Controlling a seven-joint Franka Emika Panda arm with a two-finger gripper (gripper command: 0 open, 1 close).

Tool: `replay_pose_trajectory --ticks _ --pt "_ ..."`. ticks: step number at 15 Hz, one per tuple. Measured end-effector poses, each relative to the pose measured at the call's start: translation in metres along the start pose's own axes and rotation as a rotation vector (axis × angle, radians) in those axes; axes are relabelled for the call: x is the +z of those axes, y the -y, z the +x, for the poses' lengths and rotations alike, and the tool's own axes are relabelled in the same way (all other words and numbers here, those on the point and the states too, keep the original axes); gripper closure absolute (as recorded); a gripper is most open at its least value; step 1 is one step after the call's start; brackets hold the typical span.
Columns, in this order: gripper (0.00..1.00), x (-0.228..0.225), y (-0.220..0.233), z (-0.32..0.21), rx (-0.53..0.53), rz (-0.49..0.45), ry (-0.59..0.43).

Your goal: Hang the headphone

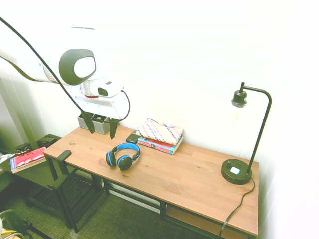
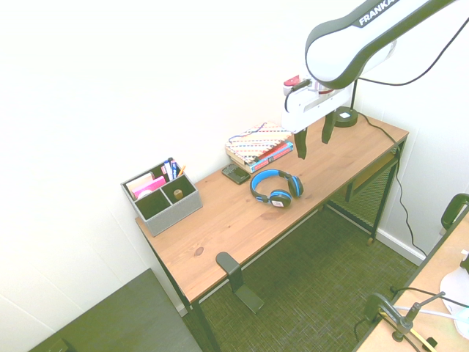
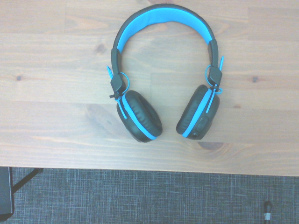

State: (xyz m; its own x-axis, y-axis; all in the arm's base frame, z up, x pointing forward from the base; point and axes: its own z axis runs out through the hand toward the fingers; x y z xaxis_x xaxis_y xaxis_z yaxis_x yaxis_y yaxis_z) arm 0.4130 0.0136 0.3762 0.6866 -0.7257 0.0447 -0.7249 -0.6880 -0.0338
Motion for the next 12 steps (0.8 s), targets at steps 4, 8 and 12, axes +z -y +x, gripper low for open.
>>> replay_pose_trajectory --ticks 4,8,12 --pt "0.00 0.003 0.013 0.001 0.079 -0.009 -0.002" --pt "0.00 0.022 0.081 0.021 0.343 0.032 -0.002" --pt "0.00 0.084 0.125 0.034 0.471 0.028 -0.057"
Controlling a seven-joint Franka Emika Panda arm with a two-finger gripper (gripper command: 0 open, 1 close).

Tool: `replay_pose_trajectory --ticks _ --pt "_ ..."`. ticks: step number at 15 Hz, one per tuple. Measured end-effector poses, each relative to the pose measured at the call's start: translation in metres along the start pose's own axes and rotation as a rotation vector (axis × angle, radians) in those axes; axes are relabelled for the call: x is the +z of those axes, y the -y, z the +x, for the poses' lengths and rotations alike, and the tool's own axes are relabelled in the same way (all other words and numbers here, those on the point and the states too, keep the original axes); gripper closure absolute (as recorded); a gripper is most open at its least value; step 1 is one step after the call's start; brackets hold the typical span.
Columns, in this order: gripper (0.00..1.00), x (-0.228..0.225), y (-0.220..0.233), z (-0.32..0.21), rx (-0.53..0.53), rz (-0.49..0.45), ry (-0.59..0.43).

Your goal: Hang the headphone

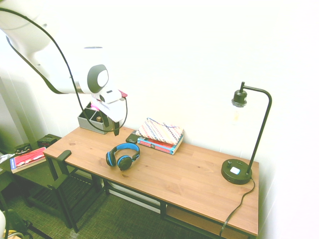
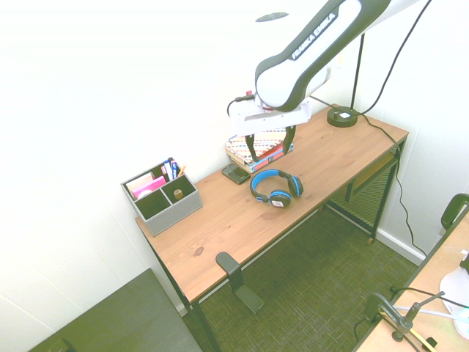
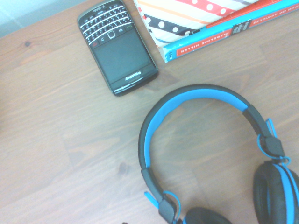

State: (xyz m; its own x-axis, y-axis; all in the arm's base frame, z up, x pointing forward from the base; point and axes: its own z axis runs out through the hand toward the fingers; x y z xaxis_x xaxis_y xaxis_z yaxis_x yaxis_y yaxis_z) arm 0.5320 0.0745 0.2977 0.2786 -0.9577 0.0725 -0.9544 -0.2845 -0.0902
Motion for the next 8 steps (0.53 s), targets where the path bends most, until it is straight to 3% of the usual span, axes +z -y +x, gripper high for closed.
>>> replay_pose_trajectory --ticks 4,5,8 --pt "0.00 0.053 0.027 -0.004 -0.003 -0.029 0.010" --pt "1.00 0.063 0.033 -0.004 -0.003 -0.037 0.014" --pt "1.00 0.090 0.051 0.001 -0.007 -0.050 0.019"
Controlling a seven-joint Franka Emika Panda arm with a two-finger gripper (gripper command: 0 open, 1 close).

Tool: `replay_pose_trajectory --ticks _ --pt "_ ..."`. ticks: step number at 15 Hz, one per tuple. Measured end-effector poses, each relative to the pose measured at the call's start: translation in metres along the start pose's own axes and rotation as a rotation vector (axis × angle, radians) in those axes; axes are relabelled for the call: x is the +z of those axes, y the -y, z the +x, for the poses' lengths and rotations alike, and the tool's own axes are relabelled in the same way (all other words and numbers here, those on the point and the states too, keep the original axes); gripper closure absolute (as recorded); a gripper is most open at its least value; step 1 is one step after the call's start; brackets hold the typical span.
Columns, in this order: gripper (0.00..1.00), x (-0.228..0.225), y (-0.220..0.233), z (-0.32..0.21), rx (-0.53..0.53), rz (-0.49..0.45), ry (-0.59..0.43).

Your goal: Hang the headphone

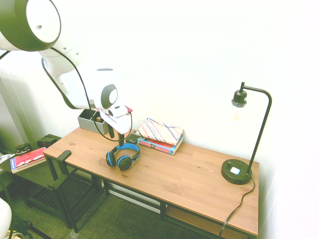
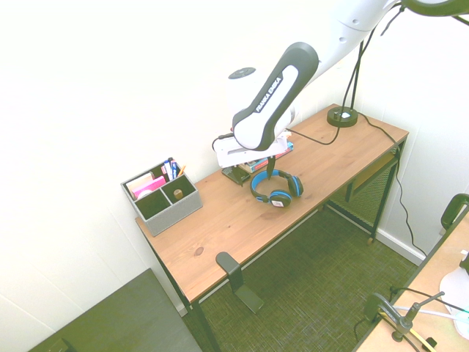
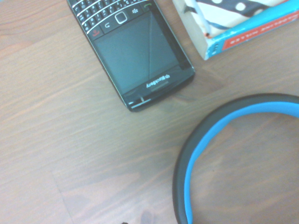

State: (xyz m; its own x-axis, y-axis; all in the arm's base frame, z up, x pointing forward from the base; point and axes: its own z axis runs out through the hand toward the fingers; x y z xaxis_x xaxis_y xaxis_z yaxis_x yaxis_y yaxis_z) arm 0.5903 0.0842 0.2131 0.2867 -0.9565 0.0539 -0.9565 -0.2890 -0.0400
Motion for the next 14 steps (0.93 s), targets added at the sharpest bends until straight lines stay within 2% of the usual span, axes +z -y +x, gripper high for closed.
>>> replay_pose_trajectory --ticks 10,14 --pt "1.00 0.052 0.032 0.016 -0.008 -0.030 0.037" --pt "1.00 0.055 0.034 0.019 -0.008 -0.028 0.049"
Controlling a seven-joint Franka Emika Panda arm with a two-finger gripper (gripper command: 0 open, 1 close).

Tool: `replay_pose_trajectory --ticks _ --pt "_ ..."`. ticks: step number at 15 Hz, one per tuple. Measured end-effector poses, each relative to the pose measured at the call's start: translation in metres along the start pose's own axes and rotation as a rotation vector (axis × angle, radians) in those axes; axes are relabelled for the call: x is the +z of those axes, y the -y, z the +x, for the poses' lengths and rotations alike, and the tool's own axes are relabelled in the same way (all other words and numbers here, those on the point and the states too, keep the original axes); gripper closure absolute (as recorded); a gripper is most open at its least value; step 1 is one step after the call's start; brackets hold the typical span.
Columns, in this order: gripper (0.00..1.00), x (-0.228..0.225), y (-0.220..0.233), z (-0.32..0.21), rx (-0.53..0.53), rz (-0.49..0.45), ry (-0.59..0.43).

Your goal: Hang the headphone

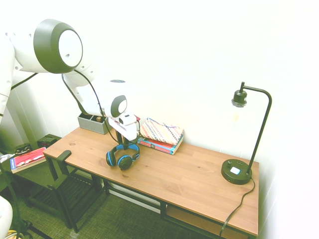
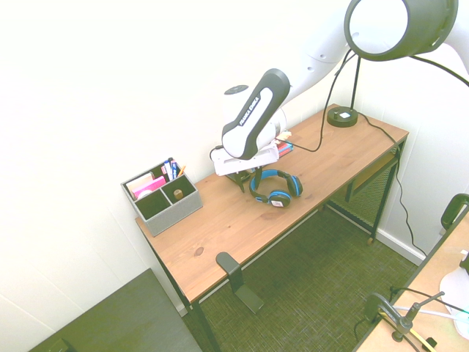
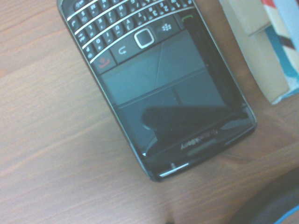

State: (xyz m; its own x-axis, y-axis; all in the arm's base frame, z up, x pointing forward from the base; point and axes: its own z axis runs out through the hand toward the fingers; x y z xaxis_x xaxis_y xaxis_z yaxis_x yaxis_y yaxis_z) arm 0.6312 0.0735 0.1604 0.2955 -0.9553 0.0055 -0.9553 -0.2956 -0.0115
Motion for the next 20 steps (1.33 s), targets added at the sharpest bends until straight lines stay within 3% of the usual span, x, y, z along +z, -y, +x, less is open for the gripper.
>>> replay_pose_trajectory --ticks 7,12,16,20 --pt "1.00 -0.012 -0.001 0.003 0.003 0.019 0.006" --pt "1.00 -0.090 -0.031 -0.007 -0.044 0.064 0.009" --pt "1.00 -0.171 -0.064 -0.076 -0.226 0.050 0.014" --pt "1.00 -0.192 -0.109 -0.194 -0.484 0.035 0.005"
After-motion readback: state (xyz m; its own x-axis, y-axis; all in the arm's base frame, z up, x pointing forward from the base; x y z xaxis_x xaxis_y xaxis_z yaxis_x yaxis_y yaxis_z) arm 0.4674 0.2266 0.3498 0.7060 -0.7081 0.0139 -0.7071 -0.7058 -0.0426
